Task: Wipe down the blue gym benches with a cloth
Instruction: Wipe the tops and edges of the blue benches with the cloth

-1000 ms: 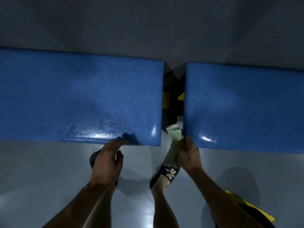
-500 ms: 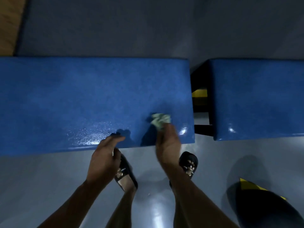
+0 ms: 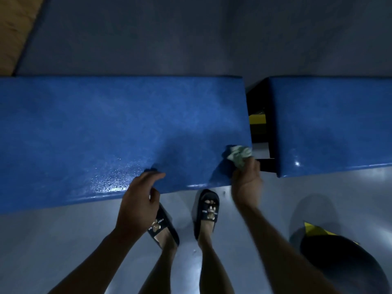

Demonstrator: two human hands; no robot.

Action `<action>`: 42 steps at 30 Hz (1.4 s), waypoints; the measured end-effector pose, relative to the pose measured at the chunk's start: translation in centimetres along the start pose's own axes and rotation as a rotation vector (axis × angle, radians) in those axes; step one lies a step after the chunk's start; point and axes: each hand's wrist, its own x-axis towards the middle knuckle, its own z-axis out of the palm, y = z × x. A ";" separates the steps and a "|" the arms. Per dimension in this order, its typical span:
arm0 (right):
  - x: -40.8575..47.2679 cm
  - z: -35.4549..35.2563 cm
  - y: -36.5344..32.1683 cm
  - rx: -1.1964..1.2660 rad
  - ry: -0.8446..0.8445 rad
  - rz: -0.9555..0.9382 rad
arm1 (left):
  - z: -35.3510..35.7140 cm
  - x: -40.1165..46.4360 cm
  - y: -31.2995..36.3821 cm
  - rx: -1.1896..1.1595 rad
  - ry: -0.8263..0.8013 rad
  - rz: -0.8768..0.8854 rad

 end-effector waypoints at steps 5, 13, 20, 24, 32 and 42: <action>-6.4 4.3 -7.2 0.032 -0.207 -0.311 | 0.2 0.5 0.1 0.035 -0.032 0.007; 3.6 -3.2 3.0 -0.071 -0.117 -0.111 | -1.2 1.8 0.6 -0.015 0.015 0.032; -3.1 1.8 -3.6 0.038 -0.110 -0.121 | -0.6 2.5 1.1 0.023 0.009 0.000; -5.3 3.1 -6.4 -0.033 -0.308 -0.531 | -0.1 3.2 1.9 0.039 -0.010 0.015; 2.2 -5.3 7.6 -0.073 -0.166 -0.045 | 1.1 5.2 3.7 -0.001 0.003 0.013; -0.9 -0.2 -1.3 0.149 -0.113 0.054 | 2.5 6.7 4.2 0.131 0.032 0.038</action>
